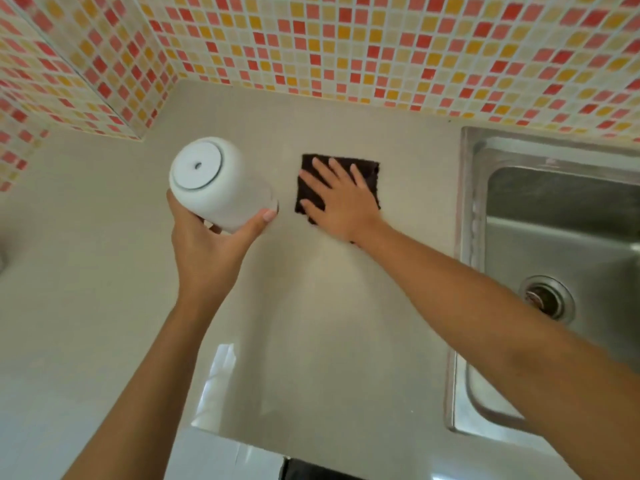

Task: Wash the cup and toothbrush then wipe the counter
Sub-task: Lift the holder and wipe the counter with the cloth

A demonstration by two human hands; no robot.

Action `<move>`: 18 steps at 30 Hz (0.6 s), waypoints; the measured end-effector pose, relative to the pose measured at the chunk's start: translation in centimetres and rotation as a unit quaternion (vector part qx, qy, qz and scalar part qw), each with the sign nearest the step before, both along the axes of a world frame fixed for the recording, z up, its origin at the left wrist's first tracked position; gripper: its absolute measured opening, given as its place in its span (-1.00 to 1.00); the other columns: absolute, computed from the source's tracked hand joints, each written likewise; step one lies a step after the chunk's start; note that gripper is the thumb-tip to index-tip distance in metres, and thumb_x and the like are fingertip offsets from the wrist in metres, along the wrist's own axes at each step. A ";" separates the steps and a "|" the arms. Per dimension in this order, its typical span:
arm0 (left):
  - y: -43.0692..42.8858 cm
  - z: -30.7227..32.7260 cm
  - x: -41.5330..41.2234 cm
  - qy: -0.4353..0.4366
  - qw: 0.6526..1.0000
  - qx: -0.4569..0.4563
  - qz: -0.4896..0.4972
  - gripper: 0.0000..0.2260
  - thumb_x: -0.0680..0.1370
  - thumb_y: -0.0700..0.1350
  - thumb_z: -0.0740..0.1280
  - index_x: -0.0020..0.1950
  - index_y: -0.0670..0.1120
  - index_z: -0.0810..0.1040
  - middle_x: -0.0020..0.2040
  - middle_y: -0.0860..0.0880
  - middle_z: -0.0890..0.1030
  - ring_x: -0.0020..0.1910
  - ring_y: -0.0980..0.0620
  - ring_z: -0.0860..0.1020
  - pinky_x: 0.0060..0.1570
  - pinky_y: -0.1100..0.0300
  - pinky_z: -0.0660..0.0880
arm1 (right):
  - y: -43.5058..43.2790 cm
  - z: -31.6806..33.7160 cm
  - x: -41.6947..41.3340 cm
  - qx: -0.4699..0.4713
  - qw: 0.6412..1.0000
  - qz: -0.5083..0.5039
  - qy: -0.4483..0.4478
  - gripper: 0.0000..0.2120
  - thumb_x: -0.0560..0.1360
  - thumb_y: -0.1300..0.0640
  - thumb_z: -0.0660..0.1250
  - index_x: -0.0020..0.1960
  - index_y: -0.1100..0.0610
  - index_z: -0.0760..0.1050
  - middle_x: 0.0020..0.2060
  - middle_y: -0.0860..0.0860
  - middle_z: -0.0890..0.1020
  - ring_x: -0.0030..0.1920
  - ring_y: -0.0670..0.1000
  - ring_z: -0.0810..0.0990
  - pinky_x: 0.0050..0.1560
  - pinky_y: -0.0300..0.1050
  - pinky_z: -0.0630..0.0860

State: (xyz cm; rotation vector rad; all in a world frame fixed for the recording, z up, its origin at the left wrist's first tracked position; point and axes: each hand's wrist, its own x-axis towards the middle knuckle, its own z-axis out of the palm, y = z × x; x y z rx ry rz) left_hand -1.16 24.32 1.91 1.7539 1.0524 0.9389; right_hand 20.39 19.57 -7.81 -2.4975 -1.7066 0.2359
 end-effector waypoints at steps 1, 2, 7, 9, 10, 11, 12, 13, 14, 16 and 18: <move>-0.2 -0.3 -0.2 0.002 1.000 -0.005 -0.002 -0.14 0.31 0.04 0.60 0.47 -0.02 0.20 0.34 0.12 0.44 0.28 0.22 0.46 0.13 0.29 0.50 | 0.3 0.2 2.2 -0.009 0.999 -0.033 0.009 -0.45 0.57 -0.26 -0.06 0.53 -0.16 0.06 0.55 -0.06 0.08 0.54 0.03 0.00 0.50 0.13 -0.11; -0.3 -0.8 -0.3 0.005 1.000 -0.009 -0.005 -0.14 0.31 0.03 0.60 0.47 -0.02 0.20 0.34 0.12 0.44 0.28 0.21 0.46 0.13 0.28 0.51 | 0.0 0.3 3.6 -0.016 0.998 -0.057 0.017 -0.45 0.58 -0.25 -0.07 0.54 -0.16 0.02 0.55 -0.06 0.04 0.54 0.03 -0.04 0.50 0.13 -0.14; -1.8 -2.5 0.9 0.015 0.999 -0.043 -0.019 -0.18 0.29 0.00 0.61 0.41 0.08 0.21 0.32 0.11 0.45 0.26 0.21 0.47 0.17 0.23 0.52 | -6.6 -0.3 1.2 0.009 0.996 -0.091 0.002 -0.45 0.58 -0.18 -0.03 0.55 -0.11 0.03 0.55 -0.02 0.06 0.54 0.07 -0.02 0.51 0.13 -0.09; -2.3 -3.2 1.9 0.024 0.998 -0.055 -0.037 -0.16 0.28 0.03 0.61 0.42 0.06 0.21 0.32 0.12 0.45 0.26 0.20 0.46 0.22 0.13 0.51 | -10.8 0.1 -1.4 0.015 0.996 -0.085 -0.006 -0.44 0.57 -0.16 0.01 0.54 -0.09 0.05 0.55 -0.01 0.10 0.54 0.09 0.02 0.50 0.15 -0.04; -2.5 -3.5 2.4 0.030 0.996 -0.064 -0.046 -0.14 0.27 0.05 0.61 0.43 0.05 0.21 0.32 0.13 0.45 0.26 0.21 0.46 0.23 0.09 0.51 | -13.0 0.4 -2.8 0.010 0.997 -0.080 -0.004 -0.43 0.57 -0.15 0.02 0.55 -0.09 0.04 0.55 -0.01 0.10 0.54 0.09 0.02 0.50 0.15 -0.03; -2.8 -3.8 3.0 0.036 0.995 -0.072 -0.058 -0.13 0.26 0.08 0.61 0.44 0.05 0.20 0.32 0.14 0.44 0.26 0.21 0.45 0.24 0.06 0.50 | -15.1 0.7 -4.2 0.003 0.997 -0.075 -0.001 -0.43 0.57 -0.14 0.02 0.55 -0.08 0.03 0.55 -0.01 0.09 0.54 0.09 0.00 0.50 0.16 -0.02; -3.1 -4.1 3.5 0.042 0.994 -0.076 -0.070 -0.12 0.26 0.10 0.61 0.44 0.05 0.20 0.32 0.14 0.43 0.26 0.20 0.45 0.24 0.04 0.49 | -17.0 0.8 -5.7 -0.007 0.997 -0.072 0.001 -0.42 0.57 -0.14 0.03 0.55 -0.08 0.01 0.55 -0.01 0.07 0.54 0.09 -0.02 0.50 0.17 -0.02; -3.5 -4.4 4.0 0.048 0.992 -0.079 -0.084 -0.12 0.26 0.11 0.60 0.45 0.06 0.19 0.33 0.15 0.42 0.27 0.20 0.44 0.25 0.04 0.49 | -18.4 0.8 -6.8 -0.016 0.997 -0.072 0.002 -0.42 0.57 -0.14 0.03 0.55 -0.08 0.00 0.55 -0.02 0.07 0.55 0.09 -0.04 0.50 0.17 -0.02; -3.9 -4.7 4.5 0.053 0.991 -0.081 -0.097 -0.12 0.26 0.11 0.60 0.44 0.07 0.19 0.33 0.15 0.42 0.27 0.20 0.44 0.25 0.04 0.48 | -19.3 0.9 -7.7 -0.025 0.997 -0.074 0.003 -0.42 0.57 -0.14 0.03 0.55 -0.09 0.00 0.55 -0.02 0.06 0.55 0.08 -0.04 0.49 0.17 -0.02; -4.6 -5.0 5.2 0.059 0.988 -0.081 -0.118 -0.14 0.26 0.13 0.60 0.42 0.10 0.20 0.33 0.16 0.42 0.27 0.21 0.44 0.26 0.06 0.48 | -19.9 0.8 -8.2 -0.037 0.996 -0.083 0.004 -0.41 0.56 -0.15 0.05 0.55 -0.09 0.00 0.55 -0.03 0.07 0.55 0.08 -0.04 0.49 0.18 -0.01; -4.9 -5.2 5.5 0.063 0.986 -0.077 -0.133 -0.16 0.25 0.12 0.60 0.40 0.13 0.21 0.32 0.18 0.42 0.27 0.21 0.43 0.26 0.13 0.46 | -19.8 0.9 -8.1 -0.038 0.995 -0.087 0.007 -0.40 0.56 -0.15 0.07 0.55 -0.09 0.01 0.55 -0.02 0.08 0.55 0.08 -0.03 0.49 0.18 -0.01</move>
